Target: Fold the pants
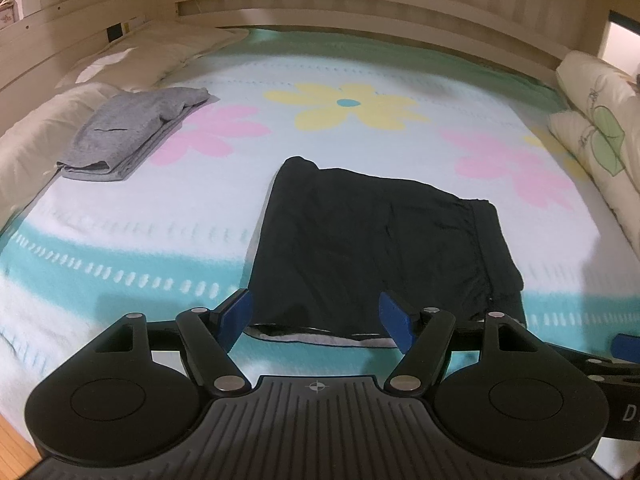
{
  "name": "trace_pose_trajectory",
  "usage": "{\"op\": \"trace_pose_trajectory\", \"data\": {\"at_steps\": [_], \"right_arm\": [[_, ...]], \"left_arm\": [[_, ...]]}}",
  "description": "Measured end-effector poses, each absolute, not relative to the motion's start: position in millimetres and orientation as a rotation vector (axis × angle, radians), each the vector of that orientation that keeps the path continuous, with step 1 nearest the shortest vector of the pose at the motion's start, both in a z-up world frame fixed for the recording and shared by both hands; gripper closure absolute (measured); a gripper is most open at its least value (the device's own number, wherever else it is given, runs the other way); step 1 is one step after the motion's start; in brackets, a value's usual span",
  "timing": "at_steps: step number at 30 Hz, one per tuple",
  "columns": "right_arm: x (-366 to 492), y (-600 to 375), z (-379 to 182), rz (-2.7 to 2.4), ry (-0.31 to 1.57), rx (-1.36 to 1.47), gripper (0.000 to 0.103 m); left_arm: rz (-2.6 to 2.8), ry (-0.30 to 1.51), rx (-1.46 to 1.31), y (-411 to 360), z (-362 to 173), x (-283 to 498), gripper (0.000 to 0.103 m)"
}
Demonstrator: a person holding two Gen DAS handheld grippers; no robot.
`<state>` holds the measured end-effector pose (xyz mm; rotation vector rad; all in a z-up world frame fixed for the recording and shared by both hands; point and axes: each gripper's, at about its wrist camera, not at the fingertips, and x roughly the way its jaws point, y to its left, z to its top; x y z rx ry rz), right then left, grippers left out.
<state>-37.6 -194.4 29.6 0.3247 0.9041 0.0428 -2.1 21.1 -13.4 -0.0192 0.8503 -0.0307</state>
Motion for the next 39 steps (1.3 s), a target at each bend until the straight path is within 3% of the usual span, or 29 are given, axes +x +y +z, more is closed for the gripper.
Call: {"op": "trace_pose_trajectory", "data": {"at_steps": [39], "right_arm": [[-33.1,-189.2,13.6,0.010,0.938,0.305,0.000]], "left_arm": [[-0.033,0.857,0.036,18.6,-13.7,-7.3,0.034]]}}
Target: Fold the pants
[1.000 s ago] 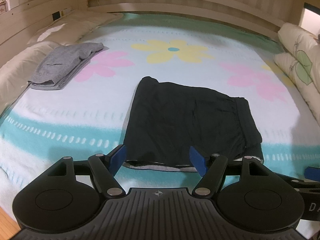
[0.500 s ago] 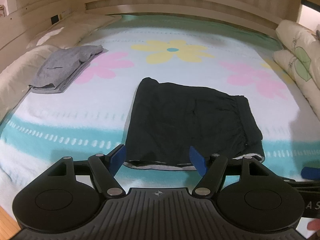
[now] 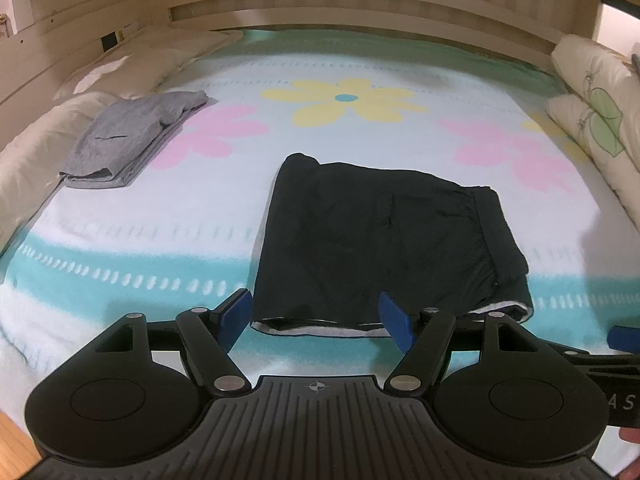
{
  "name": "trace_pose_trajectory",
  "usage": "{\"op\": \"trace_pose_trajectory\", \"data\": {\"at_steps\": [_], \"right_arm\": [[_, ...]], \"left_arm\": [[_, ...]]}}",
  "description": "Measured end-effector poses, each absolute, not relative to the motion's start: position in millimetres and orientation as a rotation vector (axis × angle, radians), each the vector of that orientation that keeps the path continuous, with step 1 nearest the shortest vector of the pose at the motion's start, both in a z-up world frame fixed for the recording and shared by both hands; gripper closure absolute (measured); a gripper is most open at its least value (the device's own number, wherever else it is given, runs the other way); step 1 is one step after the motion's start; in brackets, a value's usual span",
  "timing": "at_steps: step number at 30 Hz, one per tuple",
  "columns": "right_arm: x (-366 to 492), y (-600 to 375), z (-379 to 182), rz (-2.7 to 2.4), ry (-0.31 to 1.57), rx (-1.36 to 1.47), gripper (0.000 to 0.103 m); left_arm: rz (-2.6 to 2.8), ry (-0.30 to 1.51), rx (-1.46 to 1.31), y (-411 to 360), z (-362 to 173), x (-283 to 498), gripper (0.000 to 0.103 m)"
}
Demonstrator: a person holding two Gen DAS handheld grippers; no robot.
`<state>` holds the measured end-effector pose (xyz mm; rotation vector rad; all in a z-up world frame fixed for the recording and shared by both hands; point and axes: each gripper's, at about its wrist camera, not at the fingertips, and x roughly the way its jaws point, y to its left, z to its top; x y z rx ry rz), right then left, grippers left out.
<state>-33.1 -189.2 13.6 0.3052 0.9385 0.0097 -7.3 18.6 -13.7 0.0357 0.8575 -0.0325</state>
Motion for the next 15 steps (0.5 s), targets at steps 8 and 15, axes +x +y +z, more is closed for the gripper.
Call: {"op": "trace_pose_trajectory", "data": {"at_steps": [8,15], "right_arm": [[-34.1,-189.0,14.7,0.001,0.933,0.305,0.000],[-33.4,-189.2,14.5,0.002,0.935,0.303,0.000]], "left_arm": [[-0.035,0.864,0.040,19.3,-15.7,-7.4,0.035],[-0.038,0.869,0.045,19.3,-16.8,-7.4,0.035]]}}
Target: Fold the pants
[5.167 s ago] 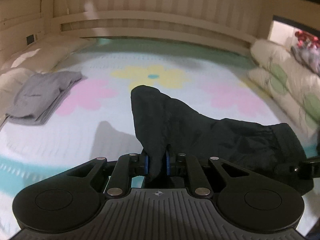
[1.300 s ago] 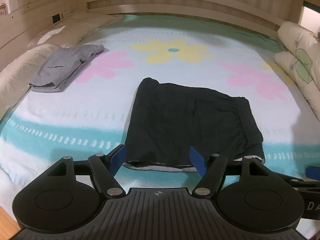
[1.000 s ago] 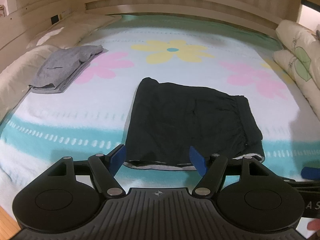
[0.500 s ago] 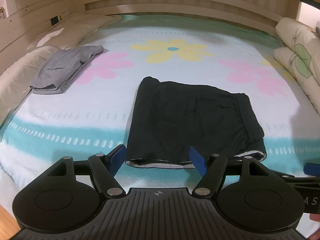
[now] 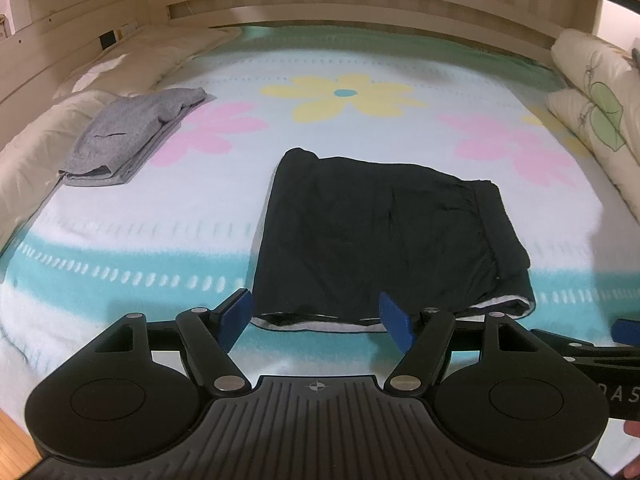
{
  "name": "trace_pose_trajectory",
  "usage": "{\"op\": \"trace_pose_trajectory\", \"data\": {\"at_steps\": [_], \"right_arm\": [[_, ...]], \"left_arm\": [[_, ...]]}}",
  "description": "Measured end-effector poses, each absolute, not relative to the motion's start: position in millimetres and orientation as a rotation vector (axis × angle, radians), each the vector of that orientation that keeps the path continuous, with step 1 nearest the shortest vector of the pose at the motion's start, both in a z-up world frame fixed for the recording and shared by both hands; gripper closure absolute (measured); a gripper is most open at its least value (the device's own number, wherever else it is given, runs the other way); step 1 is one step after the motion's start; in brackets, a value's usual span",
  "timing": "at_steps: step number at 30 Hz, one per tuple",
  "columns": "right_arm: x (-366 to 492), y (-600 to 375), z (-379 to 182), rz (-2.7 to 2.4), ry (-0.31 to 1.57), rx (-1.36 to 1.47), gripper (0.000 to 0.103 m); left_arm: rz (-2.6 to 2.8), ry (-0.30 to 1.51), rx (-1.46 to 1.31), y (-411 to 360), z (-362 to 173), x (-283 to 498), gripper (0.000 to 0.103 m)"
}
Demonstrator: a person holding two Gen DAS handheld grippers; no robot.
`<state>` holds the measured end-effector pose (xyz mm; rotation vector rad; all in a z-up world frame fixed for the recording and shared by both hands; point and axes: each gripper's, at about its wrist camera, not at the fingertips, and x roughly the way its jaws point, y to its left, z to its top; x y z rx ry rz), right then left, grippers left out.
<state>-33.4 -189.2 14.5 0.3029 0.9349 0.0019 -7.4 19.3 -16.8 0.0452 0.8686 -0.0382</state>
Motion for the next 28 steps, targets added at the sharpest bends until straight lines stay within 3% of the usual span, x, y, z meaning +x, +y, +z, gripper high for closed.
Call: {"op": "trace_pose_trajectory", "data": {"at_steps": [28], "right_arm": [[-32.2,-187.3,11.4,-0.012,0.941,0.288,0.000]], "left_arm": [[-0.049,0.866,0.063,17.5,-18.2,-9.8,0.035]]}}
